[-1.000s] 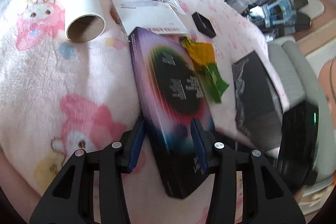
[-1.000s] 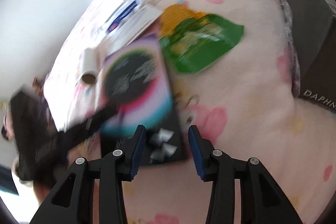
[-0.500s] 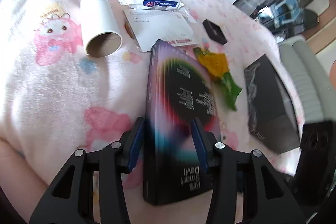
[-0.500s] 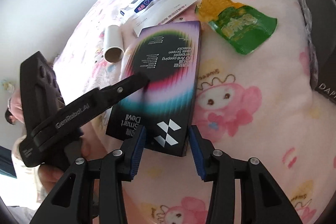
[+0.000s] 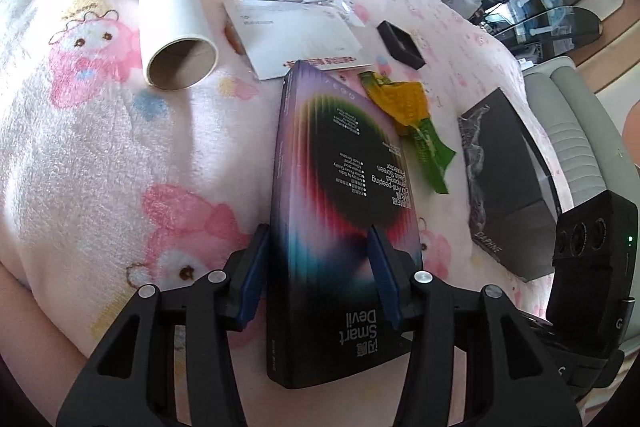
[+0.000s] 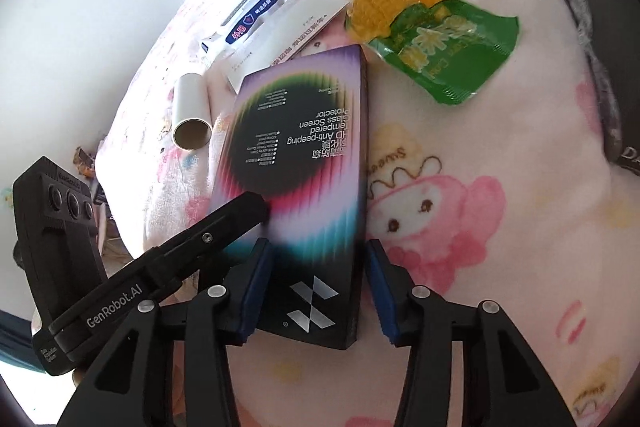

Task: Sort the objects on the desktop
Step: 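Lift the Smart Devil box with the right gripper toward the DAPHNE box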

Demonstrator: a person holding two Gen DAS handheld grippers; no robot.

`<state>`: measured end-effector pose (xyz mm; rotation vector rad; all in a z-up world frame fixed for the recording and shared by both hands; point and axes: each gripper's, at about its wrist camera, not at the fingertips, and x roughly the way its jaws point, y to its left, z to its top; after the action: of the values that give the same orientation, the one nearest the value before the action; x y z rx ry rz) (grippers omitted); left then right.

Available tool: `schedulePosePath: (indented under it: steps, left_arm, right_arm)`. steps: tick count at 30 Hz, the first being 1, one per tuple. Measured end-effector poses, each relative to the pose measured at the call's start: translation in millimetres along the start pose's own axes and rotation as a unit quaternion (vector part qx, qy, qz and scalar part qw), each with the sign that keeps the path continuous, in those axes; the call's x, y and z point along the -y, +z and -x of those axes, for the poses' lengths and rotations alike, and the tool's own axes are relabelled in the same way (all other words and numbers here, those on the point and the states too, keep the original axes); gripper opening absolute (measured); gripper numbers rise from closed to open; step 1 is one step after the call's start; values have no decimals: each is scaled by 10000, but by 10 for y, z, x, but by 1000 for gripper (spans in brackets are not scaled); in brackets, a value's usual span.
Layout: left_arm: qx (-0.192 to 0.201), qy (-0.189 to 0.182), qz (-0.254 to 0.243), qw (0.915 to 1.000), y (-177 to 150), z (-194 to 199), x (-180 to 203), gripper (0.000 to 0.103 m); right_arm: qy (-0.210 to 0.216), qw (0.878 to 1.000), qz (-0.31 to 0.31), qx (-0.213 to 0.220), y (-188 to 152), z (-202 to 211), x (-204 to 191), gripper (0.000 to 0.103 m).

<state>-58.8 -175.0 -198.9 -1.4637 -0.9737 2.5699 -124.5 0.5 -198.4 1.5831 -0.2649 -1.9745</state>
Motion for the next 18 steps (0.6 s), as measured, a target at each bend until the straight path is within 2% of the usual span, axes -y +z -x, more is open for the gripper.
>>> schedulePosePath:
  steps: [6, 10, 14, 18]
  left_arm:
    - [166, -324, -235, 9991, -87, 169, 165, 50]
    - [218, -265, -637, 9974, -218, 236, 421, 48]
    - [109, -530, -657, 9964, -322, 240, 590, 48]
    - [56, -607, -880, 9943, -386, 254, 852, 48]
  right_arm:
    - [-92, 9997, 85, 206, -149, 309, -35, 43]
    - [-271, 9989, 198, 342, -279, 544, 18, 41]
    - [-254, 9984, -26, 511, -396, 791, 169, 41]
    - [-197, 9969, -248, 714, -474, 1011, 329, 41]
